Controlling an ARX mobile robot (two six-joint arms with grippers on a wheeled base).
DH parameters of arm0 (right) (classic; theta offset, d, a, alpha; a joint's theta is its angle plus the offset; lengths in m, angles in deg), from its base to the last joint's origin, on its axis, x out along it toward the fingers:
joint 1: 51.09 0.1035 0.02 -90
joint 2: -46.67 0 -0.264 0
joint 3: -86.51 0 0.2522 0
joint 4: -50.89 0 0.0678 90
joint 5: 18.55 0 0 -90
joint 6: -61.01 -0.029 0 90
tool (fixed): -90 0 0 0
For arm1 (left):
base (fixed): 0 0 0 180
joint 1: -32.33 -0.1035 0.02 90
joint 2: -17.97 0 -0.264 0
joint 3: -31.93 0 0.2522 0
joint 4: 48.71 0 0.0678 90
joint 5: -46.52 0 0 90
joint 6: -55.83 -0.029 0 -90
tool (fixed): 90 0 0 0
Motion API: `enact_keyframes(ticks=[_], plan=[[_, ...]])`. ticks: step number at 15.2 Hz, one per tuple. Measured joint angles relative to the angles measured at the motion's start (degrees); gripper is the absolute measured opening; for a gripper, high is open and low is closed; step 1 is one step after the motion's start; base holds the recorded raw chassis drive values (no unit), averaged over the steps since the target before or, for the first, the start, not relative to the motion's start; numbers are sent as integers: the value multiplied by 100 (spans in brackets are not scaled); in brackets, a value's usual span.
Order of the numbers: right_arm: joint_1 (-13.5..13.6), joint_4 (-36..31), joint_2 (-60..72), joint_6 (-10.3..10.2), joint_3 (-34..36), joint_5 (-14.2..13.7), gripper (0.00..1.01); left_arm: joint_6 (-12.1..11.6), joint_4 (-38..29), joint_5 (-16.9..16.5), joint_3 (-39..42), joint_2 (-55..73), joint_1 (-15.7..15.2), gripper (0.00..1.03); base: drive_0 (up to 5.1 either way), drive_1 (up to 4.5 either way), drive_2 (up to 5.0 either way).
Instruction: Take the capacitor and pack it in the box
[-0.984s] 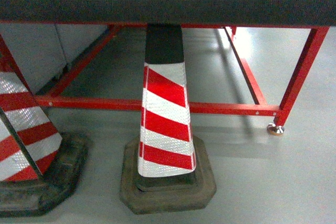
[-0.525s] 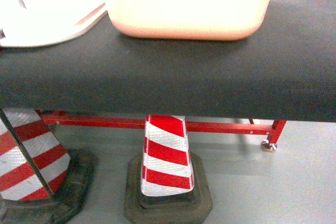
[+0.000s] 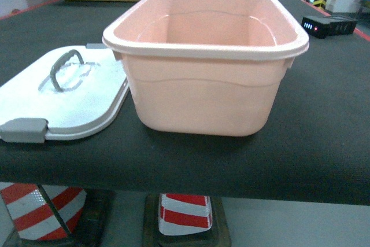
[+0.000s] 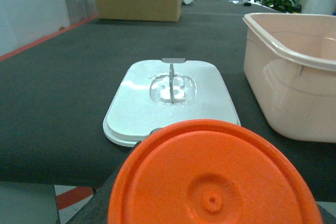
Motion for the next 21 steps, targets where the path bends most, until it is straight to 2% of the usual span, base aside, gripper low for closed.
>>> enact_keyframes(ticks=[15,16,17,18,19,21], plan=[[0,-2,0,-2,0,0,98,2,-2,4,0,-2,0,43,0,0,0],[0,-4,0,-2,0,0,98,0,-7,175,-4,59,76,43,0,0,0],[0,-2,0,-2,0,-7,98,-20,-824,525,-66,833,254,43,0,0,0],[0,-2,0,-2,0,0,98,-98,-2194,129,-374,2409,273,43,0,0,0],[0,0,0,0,0,0,98,-109,-2354,105,-417,2581,291,43,0,0,0],[0,-4,0,0,0,0,98,-164,-3134,-2,-675,3456,372,43,0,0,0]])
